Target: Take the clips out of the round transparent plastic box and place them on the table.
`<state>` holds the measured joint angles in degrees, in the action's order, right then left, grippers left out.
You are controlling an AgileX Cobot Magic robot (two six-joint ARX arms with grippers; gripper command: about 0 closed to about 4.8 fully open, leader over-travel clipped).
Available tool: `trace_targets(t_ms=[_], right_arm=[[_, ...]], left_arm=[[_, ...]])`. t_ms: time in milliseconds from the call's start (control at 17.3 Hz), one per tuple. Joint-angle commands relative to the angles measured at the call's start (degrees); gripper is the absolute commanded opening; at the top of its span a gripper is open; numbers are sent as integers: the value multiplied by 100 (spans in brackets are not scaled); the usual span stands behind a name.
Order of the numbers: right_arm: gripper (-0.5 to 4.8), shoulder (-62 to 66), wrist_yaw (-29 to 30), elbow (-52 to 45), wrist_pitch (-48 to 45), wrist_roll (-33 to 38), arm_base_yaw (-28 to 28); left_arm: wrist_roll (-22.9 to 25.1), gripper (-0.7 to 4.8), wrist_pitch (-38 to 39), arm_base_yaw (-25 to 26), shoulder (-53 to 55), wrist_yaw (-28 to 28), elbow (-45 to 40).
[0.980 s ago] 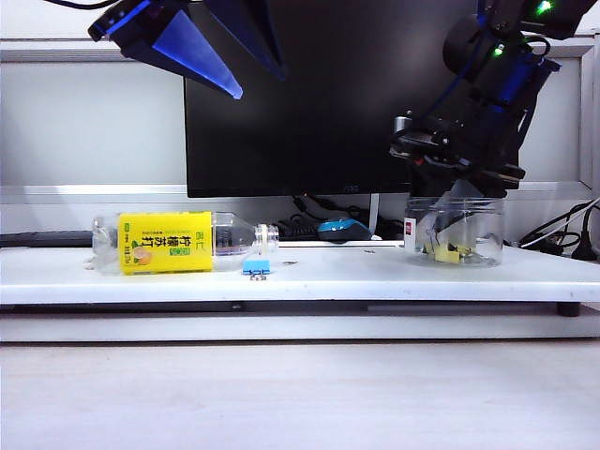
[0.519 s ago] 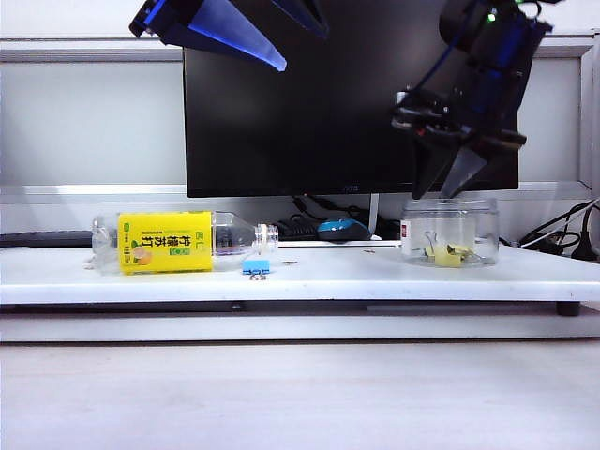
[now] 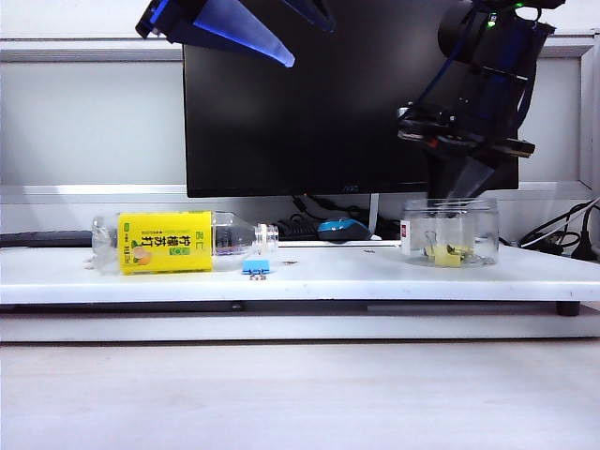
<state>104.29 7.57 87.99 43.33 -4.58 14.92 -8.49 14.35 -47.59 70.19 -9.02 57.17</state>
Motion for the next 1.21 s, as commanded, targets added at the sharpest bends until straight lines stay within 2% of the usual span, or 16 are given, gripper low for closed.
trace_targets(t_ms=[58, 1095, 1211], right_arm=[[143, 4, 20, 15, -17, -15, 59], [142, 579, -48, 24, -286, 9, 120], [83, 577, -46, 28, -330, 7, 127]], left_arm=[[35, 241, -66, -9, -22, -28, 20], [35, 241, 146, -9, -22, -28, 20], [35, 241, 144, -9, -22, -26, 20]])
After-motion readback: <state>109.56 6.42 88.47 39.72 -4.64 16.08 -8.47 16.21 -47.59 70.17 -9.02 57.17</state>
